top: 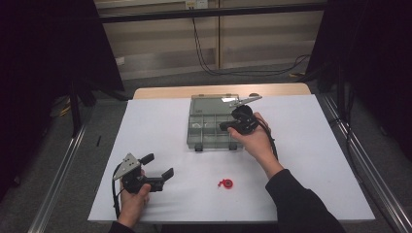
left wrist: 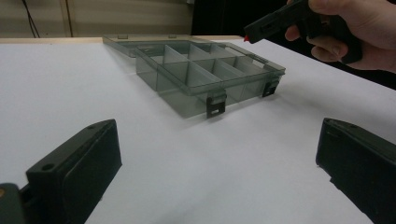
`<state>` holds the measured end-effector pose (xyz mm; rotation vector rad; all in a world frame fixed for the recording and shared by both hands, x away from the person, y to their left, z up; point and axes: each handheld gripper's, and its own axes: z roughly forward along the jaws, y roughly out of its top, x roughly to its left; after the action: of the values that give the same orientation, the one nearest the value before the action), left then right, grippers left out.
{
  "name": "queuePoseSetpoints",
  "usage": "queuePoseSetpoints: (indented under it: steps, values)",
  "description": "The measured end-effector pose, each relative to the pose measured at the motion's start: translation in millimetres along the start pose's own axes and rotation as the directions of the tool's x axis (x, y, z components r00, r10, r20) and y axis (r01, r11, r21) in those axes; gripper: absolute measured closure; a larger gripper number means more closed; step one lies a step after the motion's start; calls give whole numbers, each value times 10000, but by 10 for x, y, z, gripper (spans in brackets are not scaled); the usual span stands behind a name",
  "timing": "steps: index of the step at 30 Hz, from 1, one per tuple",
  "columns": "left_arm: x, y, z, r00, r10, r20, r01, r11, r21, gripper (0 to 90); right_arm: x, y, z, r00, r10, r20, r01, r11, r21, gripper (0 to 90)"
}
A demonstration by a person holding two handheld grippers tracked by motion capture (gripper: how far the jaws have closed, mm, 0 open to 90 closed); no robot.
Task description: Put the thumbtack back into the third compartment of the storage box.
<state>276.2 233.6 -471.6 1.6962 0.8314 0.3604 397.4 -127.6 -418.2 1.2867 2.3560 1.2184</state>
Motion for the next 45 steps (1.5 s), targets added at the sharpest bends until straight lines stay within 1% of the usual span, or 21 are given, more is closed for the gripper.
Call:
queuePoseSetpoints:
  steps: [1, 8, 10, 11, 12, 14, 16, 18, 19, 22, 23, 25, 27, 32, 33, 35, 37, 39, 41, 43, 45]
  values:
    - [-10, -1, 8, 9999, -105, -8, 105, 9999, -82, 0, -9, 7, 9, 10000, 39, 22, -39, 10000, -8, 862]
    - [-9, -2, 9, 10000, -97, 10, 97, 9999, -72, 0, -65, 63, 99, 9998, 0, 223, 0, 10000, 18, 862]
    - [-9, -2, 10, 9999, -99, 19, 99, 9999, -72, 0, -74, 78, 122, 9995, 116, 305, -118, 9999, 55, 862]
    - [-6, -1, 7, 10000, -47, 14, 47, 10000, -35, 0, -83, 86, 141, 9995, 24, 320, -26, 10000, 44, 862]
    - [7, 1, -4, 9999, 135, 18, -135, 9999, 102, 0, -81, 95, 154, 9991, 15, 433, -20, 9999, 128, 862]
    - [5, 0, -2, 9999, 115, 19, -115, 9999, 79, 0, -86, 105, 181, 9991, 102, 410, -107, 9999, 119, 862]
    - [-9, -2, 9, 9999, -100, 40, 100, 9999, -83, 0, -89, 118, 206, 9982, 111, 583, -125, 9997, 231, 861]
    - [-7, -2, 7, 9999, -97, 50, 98, 9999, -74, 0, -105, 129, 236, 9980, 35, 626, -47, 9998, 189, 861]
    - [6, -1, -2, 10000, 41, 52, -41, 10000, 43, 0, -113, 133, 248, 9977, 36, 675, -50, 9998, 208, 861]
    - [5, -2, -1, 10000, 3, 74, -3, 10000, 6, 0, -134, 146, 282, 9972, 103, 737, -127, 9994, 316, 861]
    - [7, -1, -1, 10000, 0, 92, 0, 10000, 3, 0, -145, 150, 297, 9965, 21, 841, -46, 9996, 290, 861]
    - [8, -2, 1, 10000, -20, 58, 20, 10000, -34, 0, -165, 154, 321, 9963, 97, 851, -122, 9995, 288, 861]
    - [8, -2, 0, 9999, 15, 108, -15, 10000, 8, 0, -174, 159, 338, 9947, 252, 995, -301, 9984, 481, 861]
    - [9, -3, 2, 9999, -48, 100, 48, 10000, -33, 0, -220, 163, 398, 9937, 283, 1087, -341, 9980, 523, 860]
    - [10, -3, 2, 9999, -60, 109, 60, 10000, -40, 0, -214, 161, 402, 9919, 492, 1171, -571, 9962, 653, 860]
    - [11, -3, 4, 9999, -72, 102, 73, 10000, -66, 0, -234, 158, 422, 9909, 515, 1242, -607, 9956, 714, 859]
    - [10, -3, 4, 9999, -69, 108, 70, 10000, -54, 0, -254, 151, 441, 9915, 558, 1173, -644, 9954, 713, 856]
    - [11, -3, 4, 9999, -52, 122, 52, 10000, -33, 1, -262, 149, 450, 9911, 598, 1186, -683, 9952, 697, 838]
    - [11, -2, 4, 9999, -77, 138, 77, 10000, -35, 1, -277, 152, 449, 9930, 578, 1029, -634, 9966, 527, 779]
    - [11, -3, 6, 9998, -95, 145, 96, 9999, -49, 1, -274, 161, 429, 9921, 642, 1082, -693, 9966, 445, 734]
    - [11, -2, 6, 9998, -95, 146, 96, 9999, -48, 1, -283, 165, 408, 9936, 563, 975, -599, 9976, 350, 678]
